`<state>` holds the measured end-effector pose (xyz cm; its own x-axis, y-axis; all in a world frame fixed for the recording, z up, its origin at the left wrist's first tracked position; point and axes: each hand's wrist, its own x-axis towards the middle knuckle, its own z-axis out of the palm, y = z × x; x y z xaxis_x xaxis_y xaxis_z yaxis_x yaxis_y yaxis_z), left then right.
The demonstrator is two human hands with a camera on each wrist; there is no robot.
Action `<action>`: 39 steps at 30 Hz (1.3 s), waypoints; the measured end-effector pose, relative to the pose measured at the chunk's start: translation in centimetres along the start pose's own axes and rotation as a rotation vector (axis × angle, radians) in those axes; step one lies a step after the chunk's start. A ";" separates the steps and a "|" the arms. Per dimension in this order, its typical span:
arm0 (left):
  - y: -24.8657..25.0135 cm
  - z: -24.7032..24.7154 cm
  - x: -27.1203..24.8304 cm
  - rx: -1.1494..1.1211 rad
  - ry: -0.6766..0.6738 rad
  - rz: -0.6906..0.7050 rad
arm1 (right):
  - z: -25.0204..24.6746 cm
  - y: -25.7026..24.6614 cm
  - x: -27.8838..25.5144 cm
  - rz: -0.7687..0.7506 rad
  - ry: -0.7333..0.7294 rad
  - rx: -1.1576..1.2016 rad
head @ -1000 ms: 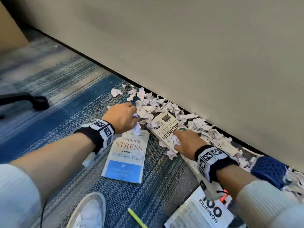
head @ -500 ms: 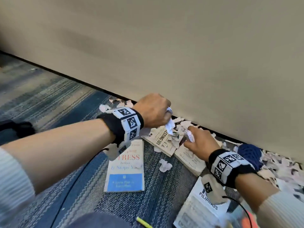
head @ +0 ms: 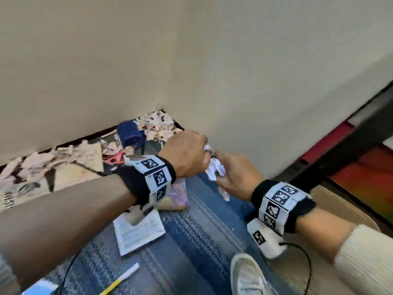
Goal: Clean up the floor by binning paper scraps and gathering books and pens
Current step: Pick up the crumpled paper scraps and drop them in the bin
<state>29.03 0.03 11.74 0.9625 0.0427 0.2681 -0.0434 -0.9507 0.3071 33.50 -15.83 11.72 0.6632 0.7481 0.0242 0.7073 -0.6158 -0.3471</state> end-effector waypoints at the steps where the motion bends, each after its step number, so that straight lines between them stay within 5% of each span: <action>1: 2.4 0.7 0.8 -0.012 -0.002 0.065 | -1.1 1.4 -1.9 0.039 0.031 0.003; 6: 14.0 4.1 3.3 -0.115 0.010 0.248 | -6.4 8.8 -10.3 0.184 0.186 -0.098; 12: 24.7 8.6 5.7 -0.298 -0.012 0.323 | -8.2 16.5 -17.6 0.232 0.345 0.079; 18: 32.1 14.3 7.8 -0.311 -0.101 0.317 | -8.3 25.0 -22.2 0.322 0.351 0.139; 25: 31.8 18.5 7.5 -0.311 -0.464 0.342 | -6.3 28.8 -23.4 0.367 -0.109 0.113; 28: 30.9 18.2 7.5 -0.285 -0.550 0.353 | -6.5 29.1 -23.4 0.389 -0.198 0.007; 35: 28.2 15.1 7.2 -0.240 -0.214 0.328 | -8.9 26.1 -20.9 0.241 0.020 -0.233; 39: 23.5 12.1 5.9 -0.003 -0.206 0.384 | -9.7 21.4 -18.5 0.081 0.026 -0.337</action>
<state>36.98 -25.82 9.48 0.9095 -0.3767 0.1760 -0.4096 -0.8844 0.2236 38.76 -45.30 12.93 0.7231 0.6899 0.0344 0.6906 -0.7229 -0.0196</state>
